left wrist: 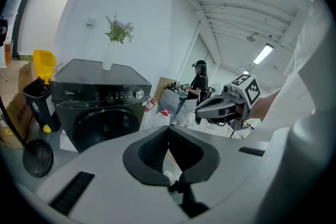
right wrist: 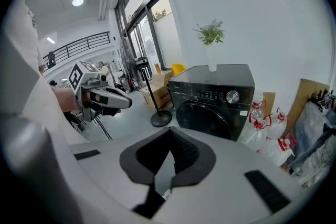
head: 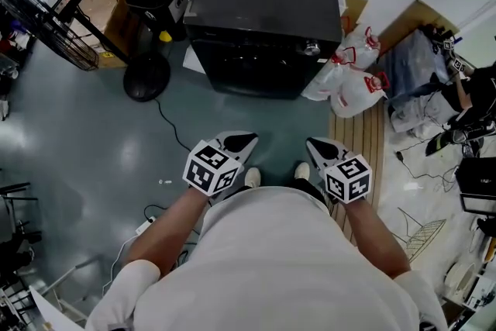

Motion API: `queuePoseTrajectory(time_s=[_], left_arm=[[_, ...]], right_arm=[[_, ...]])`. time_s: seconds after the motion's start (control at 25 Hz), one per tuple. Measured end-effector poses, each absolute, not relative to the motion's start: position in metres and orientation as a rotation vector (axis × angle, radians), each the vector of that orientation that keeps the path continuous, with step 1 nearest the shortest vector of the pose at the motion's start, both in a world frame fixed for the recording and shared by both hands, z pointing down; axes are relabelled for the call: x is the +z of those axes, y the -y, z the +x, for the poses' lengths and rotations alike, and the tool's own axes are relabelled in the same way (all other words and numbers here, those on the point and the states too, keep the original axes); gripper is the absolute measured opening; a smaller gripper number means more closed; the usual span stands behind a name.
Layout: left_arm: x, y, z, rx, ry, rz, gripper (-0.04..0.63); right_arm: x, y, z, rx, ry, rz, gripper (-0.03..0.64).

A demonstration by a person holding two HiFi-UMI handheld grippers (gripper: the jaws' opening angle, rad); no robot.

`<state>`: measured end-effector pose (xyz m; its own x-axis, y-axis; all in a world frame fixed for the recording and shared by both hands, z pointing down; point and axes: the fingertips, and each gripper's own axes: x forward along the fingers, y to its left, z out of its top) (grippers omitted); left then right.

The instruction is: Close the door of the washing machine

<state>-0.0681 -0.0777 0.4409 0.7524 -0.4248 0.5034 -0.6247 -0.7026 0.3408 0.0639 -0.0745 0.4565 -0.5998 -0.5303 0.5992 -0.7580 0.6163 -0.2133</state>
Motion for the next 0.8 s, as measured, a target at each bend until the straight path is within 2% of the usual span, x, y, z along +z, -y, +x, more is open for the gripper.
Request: queuePoseTrajectory(time_s=[0.48, 0.8], left_arm=[[0.445, 0.083, -0.084, 0.521, 0.83, 2.43, 0.018], [0.447, 0.083, -0.117, 0.487, 0.904, 2.394, 0.018]], right_arm=[[0.466, 0.082, 0.056, 0.631, 2.331, 0.983, 0.008], [0.467, 0.099, 0.025, 0.595, 2.34, 0.904, 0.008]])
